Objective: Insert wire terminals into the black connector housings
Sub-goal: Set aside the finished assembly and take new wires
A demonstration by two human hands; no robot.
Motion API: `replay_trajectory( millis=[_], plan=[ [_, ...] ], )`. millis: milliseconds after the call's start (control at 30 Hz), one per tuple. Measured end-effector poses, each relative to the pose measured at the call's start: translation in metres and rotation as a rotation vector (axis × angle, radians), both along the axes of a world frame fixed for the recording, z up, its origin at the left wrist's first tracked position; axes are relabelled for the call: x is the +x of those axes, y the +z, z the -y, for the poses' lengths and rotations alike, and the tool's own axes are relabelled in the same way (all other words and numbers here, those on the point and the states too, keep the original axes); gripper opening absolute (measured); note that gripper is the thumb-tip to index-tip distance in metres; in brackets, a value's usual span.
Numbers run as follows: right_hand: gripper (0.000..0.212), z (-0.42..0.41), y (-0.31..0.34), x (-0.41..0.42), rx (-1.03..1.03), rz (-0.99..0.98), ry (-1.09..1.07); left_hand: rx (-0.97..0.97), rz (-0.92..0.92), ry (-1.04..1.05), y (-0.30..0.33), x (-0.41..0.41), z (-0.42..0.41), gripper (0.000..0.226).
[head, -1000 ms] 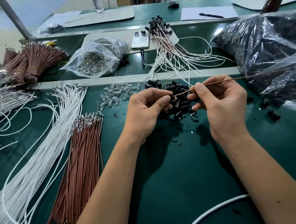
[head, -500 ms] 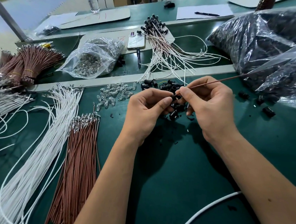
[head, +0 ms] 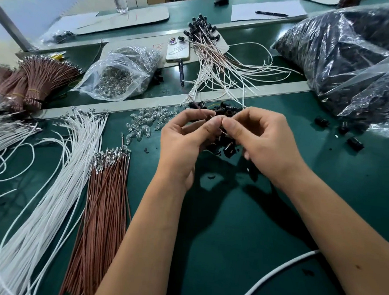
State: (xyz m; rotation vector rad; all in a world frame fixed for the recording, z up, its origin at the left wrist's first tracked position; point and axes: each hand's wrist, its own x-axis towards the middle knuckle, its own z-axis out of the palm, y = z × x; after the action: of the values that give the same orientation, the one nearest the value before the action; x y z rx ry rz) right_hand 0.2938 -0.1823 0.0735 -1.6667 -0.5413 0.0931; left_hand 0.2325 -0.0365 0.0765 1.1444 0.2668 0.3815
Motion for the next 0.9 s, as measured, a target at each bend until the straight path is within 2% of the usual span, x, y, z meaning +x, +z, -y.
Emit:
replay_trajectory(
  millis=[67, 200, 267, 400, 467, 533, 600, 667, 733, 833, 900],
  plan=[
    [0.018, -0.002, -0.001, -0.003, -0.099, 0.057, 0.015, -0.042, -0.005, 0.001, 0.001, 0.0, -0.001, 0.019],
    [0.019, -0.001, 0.001, -0.005, -0.113, 0.075, 0.078, -0.091, -0.014, 0.028, 0.003, 0.0, -0.002, 0.015],
    [0.02, 0.003, 0.005, -0.003, -0.16, 0.076, 0.242, -0.195, 0.01, 0.087, 0.004, 0.0, -0.01, 0.013],
    [0.02, 0.01, 0.01, -0.004, -0.403, 0.038, 0.584, -0.371, 0.059, 0.185, 0.007, -0.003, -0.025, 0.023],
    [0.023, 0.01, 0.009, -0.005, -0.355, -0.004, 0.58, -0.323, 0.033, 0.177, 0.007, -0.004, -0.027, 0.016],
    [0.023, 0.005, 0.007, -0.006, -0.212, -0.04, 0.456, -0.226, -0.015, 0.117, 0.008, -0.004, -0.021, 0.007],
    [0.02, 0.0, 0.004, -0.007, -0.107, -0.053, 0.335, -0.185, -0.032, 0.056, 0.008, -0.003, -0.013, 0.009],
    [0.019, -0.001, 0.003, -0.007, -0.112, -0.035, 0.307, -0.168, -0.023, 0.021, 0.009, -0.001, -0.005, 0.013],
    [0.019, 0.004, 0.004, -0.004, -0.166, -0.056, 0.395, -0.197, -0.012, 0.022, 0.009, 0.0, -0.002, 0.014],
    [0.016, 0.014, 0.01, -0.002, -0.27, -0.193, 0.671, -0.291, 0.018, 0.076, 0.007, 0.0, -0.01, 0.009],
    [0.017, 0.014, 0.009, -0.003, -0.278, -0.239, 0.709, -0.251, 0.012, 0.104, 0.006, -0.001, -0.015, 0.007]
  ],
)
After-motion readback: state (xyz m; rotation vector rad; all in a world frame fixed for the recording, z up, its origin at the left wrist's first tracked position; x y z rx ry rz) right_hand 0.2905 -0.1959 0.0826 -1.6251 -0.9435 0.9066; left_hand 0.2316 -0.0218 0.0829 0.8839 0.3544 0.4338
